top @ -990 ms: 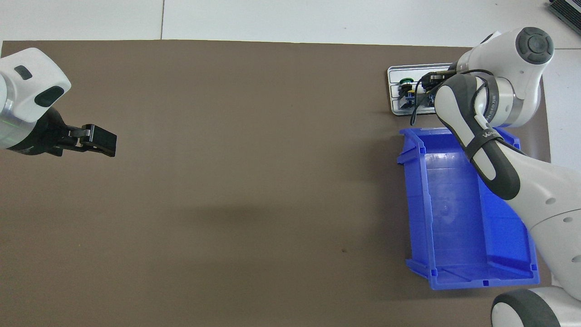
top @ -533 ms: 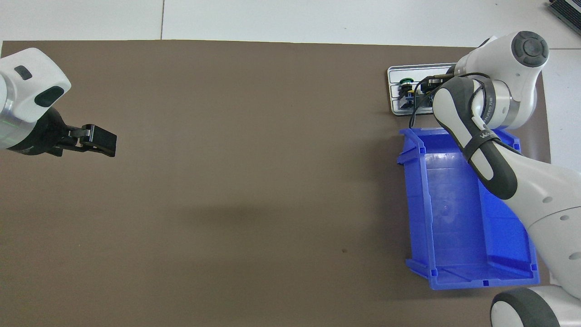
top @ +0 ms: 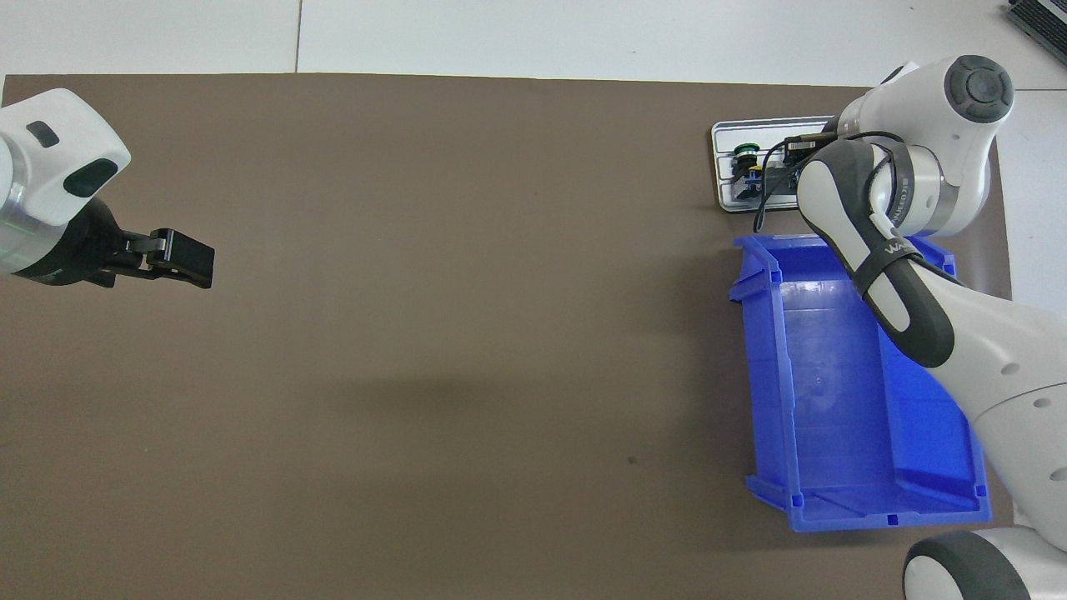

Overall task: Place and press button with both arms
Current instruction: 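Reach the right gripper to the metal tray and grasp a green button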

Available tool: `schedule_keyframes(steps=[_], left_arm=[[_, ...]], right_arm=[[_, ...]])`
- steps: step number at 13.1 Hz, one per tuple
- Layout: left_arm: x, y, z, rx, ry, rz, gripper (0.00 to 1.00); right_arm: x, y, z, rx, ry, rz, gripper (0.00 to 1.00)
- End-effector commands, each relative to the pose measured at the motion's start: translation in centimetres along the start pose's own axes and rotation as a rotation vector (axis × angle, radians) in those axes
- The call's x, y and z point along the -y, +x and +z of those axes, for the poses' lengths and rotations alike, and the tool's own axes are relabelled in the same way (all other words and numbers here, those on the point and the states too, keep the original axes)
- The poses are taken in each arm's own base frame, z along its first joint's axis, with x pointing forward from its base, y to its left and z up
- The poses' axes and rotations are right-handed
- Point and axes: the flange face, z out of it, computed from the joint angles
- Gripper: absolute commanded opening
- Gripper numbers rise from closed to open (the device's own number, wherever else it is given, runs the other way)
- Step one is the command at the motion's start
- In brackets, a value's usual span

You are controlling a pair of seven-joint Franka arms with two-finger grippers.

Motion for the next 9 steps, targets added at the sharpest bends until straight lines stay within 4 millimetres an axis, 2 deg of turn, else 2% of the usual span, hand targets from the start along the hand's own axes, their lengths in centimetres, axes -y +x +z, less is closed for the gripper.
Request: schedule_keyframes(steps=[1, 2, 4, 7, 8, 9], left_arm=[[0.4, -1.0, -0.1, 0.001, -0.009, 0.008, 1.0], [0.4, -1.0, -0.1, 0.001, -0.009, 0.008, 1.0], [0.5, -1.0, -0.1, 0.001, -0.009, 0.007, 1.0], [0.5, -1.0, -0.1, 0.001, -0.009, 0.008, 1.0], [0.4, -1.0, -0.1, 0.001, -0.009, 0.008, 1.0], [0.5, -1.0, -0.1, 0.001, -0.009, 0.007, 1.0]], right_arm=[[0.2, 0.4, -4.4, -0.045, 0.013, 0.029, 0.0], [0.3, 0.5, -5.9, -0.055, 0.014, 0.076, 0.0], [2.1, -0.3, -8.2, -0.048, 0.019, 0.189, 0.0], [8.4, -1.0, -10.6, -0.003, 0.007, 0.436, 0.0], [10.5, -1.2, -10.7, -0.002, -0.01, 0.477, 0.0], [13.6, -1.7, -10.9, -0.008, -0.022, 0.542, 0.0]])
